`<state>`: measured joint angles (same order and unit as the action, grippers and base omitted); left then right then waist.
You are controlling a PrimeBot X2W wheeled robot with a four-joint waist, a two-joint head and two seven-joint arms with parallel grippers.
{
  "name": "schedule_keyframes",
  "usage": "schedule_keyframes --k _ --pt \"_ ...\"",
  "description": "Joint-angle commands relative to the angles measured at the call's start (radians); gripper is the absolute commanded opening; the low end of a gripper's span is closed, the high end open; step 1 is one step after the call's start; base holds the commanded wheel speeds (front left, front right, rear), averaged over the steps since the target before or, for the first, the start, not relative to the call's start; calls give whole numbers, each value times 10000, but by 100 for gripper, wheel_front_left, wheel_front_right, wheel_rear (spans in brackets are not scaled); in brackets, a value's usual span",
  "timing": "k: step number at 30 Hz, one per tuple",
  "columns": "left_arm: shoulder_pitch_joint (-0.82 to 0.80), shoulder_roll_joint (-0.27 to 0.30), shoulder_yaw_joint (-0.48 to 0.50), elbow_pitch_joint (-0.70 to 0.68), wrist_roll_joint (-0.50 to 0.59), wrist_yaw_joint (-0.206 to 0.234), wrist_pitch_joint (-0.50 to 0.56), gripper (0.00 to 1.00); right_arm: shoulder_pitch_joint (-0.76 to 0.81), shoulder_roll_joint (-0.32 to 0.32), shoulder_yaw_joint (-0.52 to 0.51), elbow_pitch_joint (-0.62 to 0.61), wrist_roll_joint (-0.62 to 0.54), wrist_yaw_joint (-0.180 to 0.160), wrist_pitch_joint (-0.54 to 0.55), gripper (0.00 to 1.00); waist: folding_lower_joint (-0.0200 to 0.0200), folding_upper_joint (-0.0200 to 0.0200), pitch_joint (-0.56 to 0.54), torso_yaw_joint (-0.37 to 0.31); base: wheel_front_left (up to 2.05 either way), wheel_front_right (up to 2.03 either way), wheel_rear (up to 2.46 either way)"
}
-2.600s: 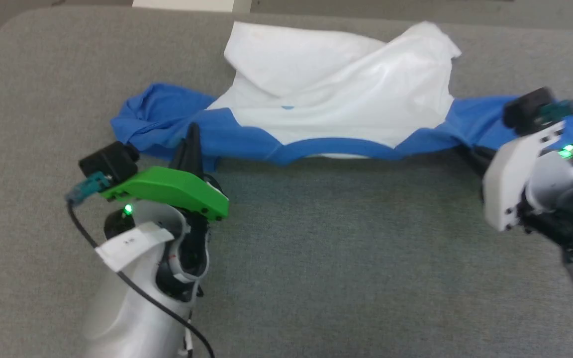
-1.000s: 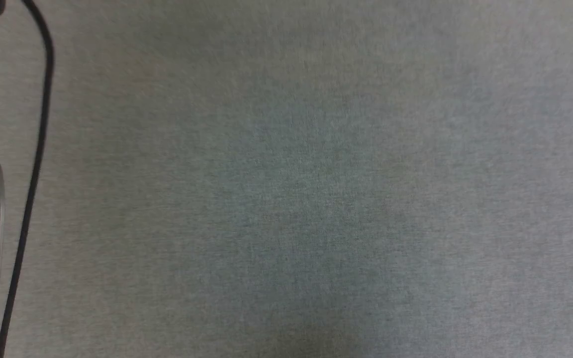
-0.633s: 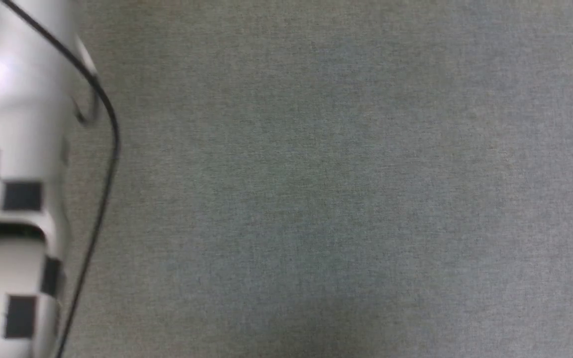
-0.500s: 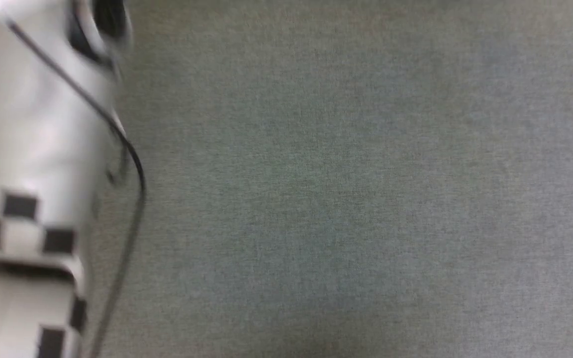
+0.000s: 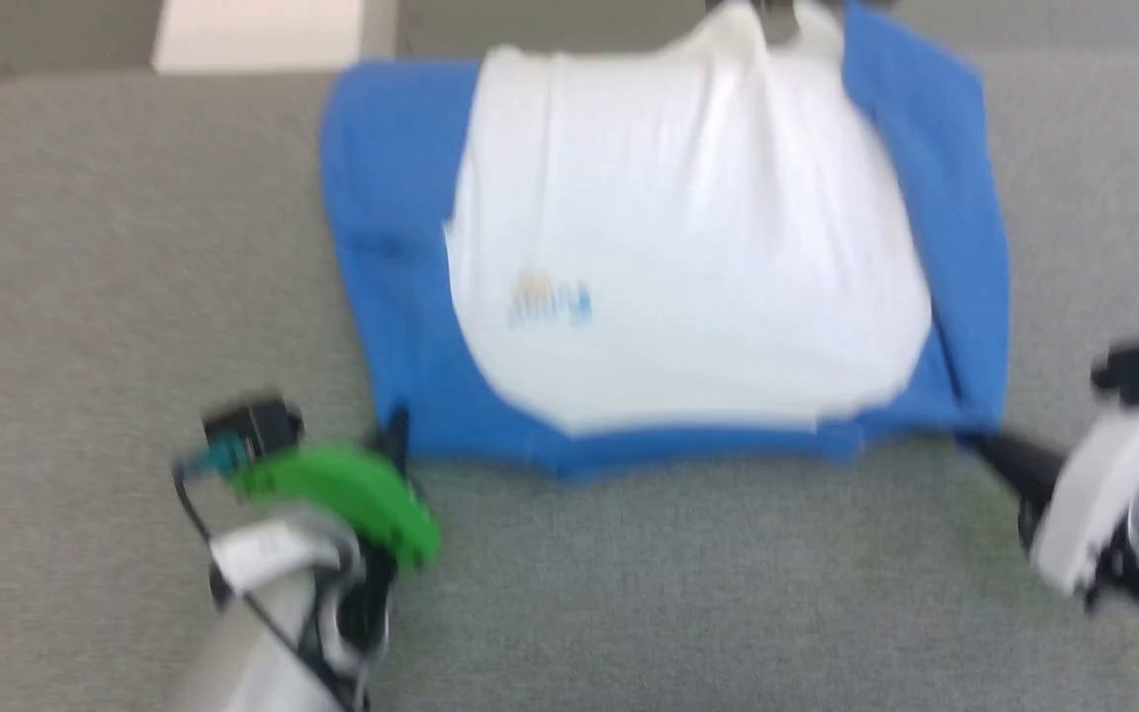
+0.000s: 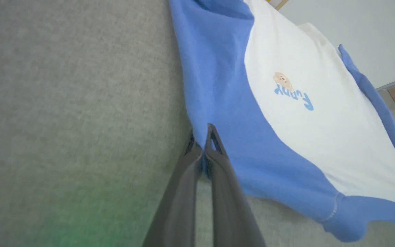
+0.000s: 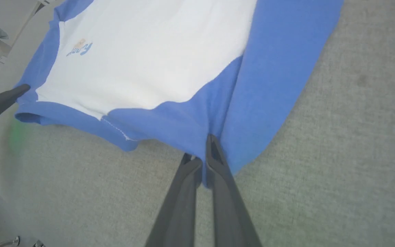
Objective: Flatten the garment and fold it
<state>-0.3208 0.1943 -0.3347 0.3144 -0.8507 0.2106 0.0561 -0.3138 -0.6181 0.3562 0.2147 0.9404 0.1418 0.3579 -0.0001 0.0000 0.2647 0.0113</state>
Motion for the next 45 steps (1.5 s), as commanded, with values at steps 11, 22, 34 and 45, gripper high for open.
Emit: schedule_keyframes --k 11,22,34,45 --pt "3658 1436 -99 -2011 -328 1948 2114 0 3584 771 -2243 -996 -1567 -111 2684 0 1 0 -2208 227 0 0 0" --pt "4286 1197 -412 -2541 -804 2150 2907 100 4248 2112 -3305 -2116 -3140 -111 4180 100 1 0 -1894 194 0 0 0" --pt "3133 1932 496 -4264 -204 2407 2211 100 3459 2319 -5099 -3927 -2406 -111 5062 100 1 0 -1684 175 0 0 0" --pt "1421 1863 613 -4656 2598 939 -2809 100 -651 2743 -6947 -2408 -4236 -111 4283 100 1 0 127 219 0 0 0"
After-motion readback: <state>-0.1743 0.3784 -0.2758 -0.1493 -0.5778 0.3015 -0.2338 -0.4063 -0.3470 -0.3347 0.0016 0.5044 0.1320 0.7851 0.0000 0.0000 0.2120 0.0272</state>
